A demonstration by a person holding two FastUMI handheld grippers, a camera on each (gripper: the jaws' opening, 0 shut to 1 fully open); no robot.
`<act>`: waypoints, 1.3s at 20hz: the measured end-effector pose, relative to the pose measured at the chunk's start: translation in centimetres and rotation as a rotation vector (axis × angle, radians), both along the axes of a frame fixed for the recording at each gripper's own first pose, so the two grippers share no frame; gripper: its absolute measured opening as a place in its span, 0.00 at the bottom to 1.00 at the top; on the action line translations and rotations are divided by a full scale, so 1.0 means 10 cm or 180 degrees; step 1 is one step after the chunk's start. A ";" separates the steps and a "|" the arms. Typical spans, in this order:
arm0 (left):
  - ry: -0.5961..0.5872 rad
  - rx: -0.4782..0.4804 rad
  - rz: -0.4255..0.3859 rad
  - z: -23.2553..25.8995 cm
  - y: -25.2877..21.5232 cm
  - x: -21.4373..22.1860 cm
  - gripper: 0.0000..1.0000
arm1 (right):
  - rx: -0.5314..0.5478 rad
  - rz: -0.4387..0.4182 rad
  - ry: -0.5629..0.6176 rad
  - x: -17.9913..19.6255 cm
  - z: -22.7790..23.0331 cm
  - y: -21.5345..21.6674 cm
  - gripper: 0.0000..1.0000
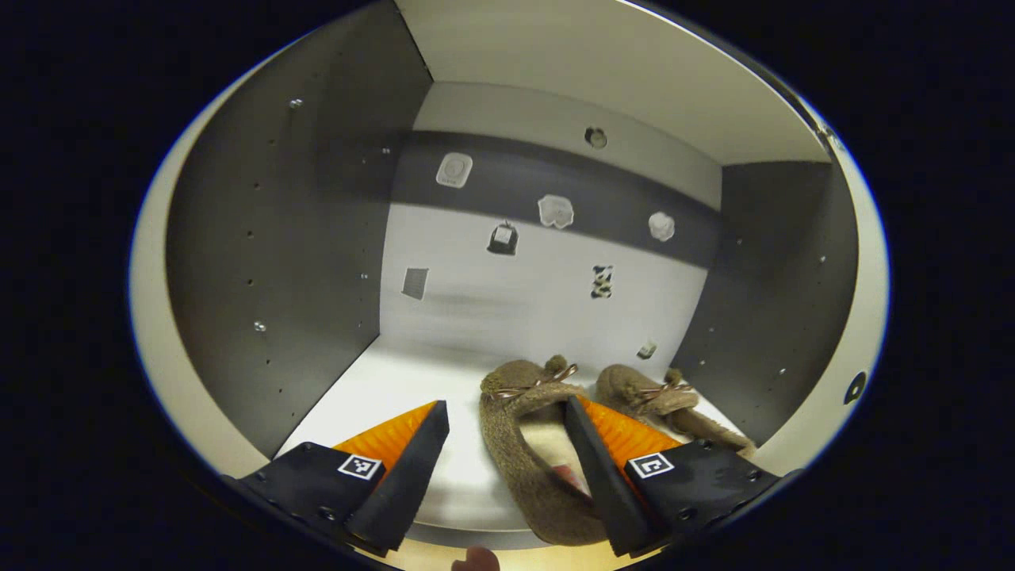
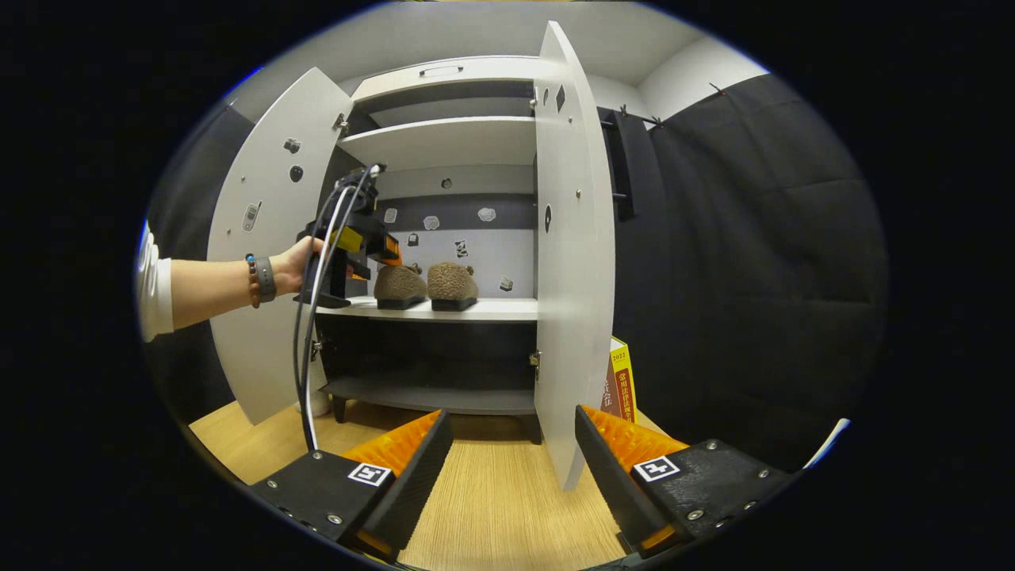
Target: Grab one shoe with the right hand and put it into the shoe cabinet, grab the other shoe with the left hand and put it into the shoe cabinet; then close the right door with the right hand and the left door with the left hand.
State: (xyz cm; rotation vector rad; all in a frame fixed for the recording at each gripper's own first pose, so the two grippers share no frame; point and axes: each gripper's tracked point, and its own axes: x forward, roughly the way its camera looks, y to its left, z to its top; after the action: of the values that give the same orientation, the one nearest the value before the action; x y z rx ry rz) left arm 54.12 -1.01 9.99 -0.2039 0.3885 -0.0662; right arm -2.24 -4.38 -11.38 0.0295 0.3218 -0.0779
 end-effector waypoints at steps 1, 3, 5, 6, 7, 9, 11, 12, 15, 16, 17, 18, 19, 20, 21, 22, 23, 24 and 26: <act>-0.0051 -0.0087 -0.0009 0.09 0.00 -0.12 0.97 | 0.0001 0.0011 -0.0006 -0.01 0.01 0.03 0.95; -0.0205 -0.0174 -0.0056 0.33 0.03 -0.37 0.97 | -0.0013 0.0028 -0.0025 -0.03 0.05 0.06 0.95; -0.0362 -0.0158 -0.0112 0.54 0.07 -0.68 0.97 | 0.0001 0.0056 -0.0037 -0.05 0.09 0.12 0.95; -0.0442 -0.0128 -0.0161 0.63 0.08 -0.85 0.97 | 0.0004 0.0073 -0.0044 -0.06 0.12 0.15 0.95; -0.0522 -0.0108 -0.0211 0.70 0.07 -1.02 0.97 | -0.0008 0.0079 -0.0066 -0.06 0.16 0.16 0.95; -0.0670 -0.0069 -0.0278 0.81 0.08 -1.38 0.99 | -0.0027 0.0083 -0.0124 -0.07 0.23 0.18 1.00; -0.0793 -0.0006 -0.0256 0.86 0.15 -1.72 0.94 | 0.0041 0.0084 -0.0161 -0.07 0.28 0.25 0.95; -0.0851 0.0029 -0.0226 0.88 0.19 -1.86 0.94 | 0.0083 0.0100 -0.0169 -0.09 0.29 0.30 0.95; -0.0926 0.0116 -0.0171 0.82 0.28 -2.31 0.97 | 0.0091 0.0128 -0.0228 -0.14 0.37 0.38 0.95; -0.0896 0.0103 -0.0187 0.77 0.27 -2.45 0.97 | 0.0074 0.0148 -0.0239 -0.16 0.37 0.40 0.95; -0.0856 0.0071 -0.0172 0.70 0.29 -2.58 0.97 | 0.0065 0.0171 -0.0235 -0.17 0.37 0.42 0.95; -0.0827 0.0036 -0.0149 0.63 0.31 -2.72 0.97 | 0.0069 0.0194 -0.0233 -0.20 0.38 0.45 0.95; -0.0820 0.0035 -0.0105 0.56 0.36 -2.84 0.97 | 0.0080 0.0208 -0.0229 -0.21 0.38 0.47 0.95; -0.0823 0.0072 -0.0055 0.50 0.41 -2.94 0.94 | 0.0090 0.0213 -0.0229 -0.23 0.38 0.48 0.95; -0.0839 0.0124 -0.0002 0.46 0.45 -3.04 0.97 | 0.0093 0.0216 -0.0227 -0.24 0.38 0.49 0.95; -0.0842 0.0161 0.0044 0.41 0.49 -3.14 0.97 | 0.0094 0.0220 -0.0228 -0.24 0.38 0.49 0.95; -0.0831 0.0169 0.0071 0.35 0.50 -3.24 0.97 | 0.0102 0.0219 -0.0222 -0.25 0.37 0.49 0.95; -0.0814 0.0152 0.0075 0.29 0.49 -3.33 0.96 | 0.0115 0.0231 -0.0210 -0.26 0.36 0.51 0.95; -0.0767 0.0166 0.0159 0.17 0.53 -3.51 0.97 | 0.0127 0.0263 -0.0202 -0.29 0.34 0.53 0.95</act>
State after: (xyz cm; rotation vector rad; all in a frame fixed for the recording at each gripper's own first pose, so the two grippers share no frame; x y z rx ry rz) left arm 19.07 4.33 11.64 -0.1520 0.1449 -0.0311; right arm -5.09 0.93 -7.93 0.0581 0.2609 0.0114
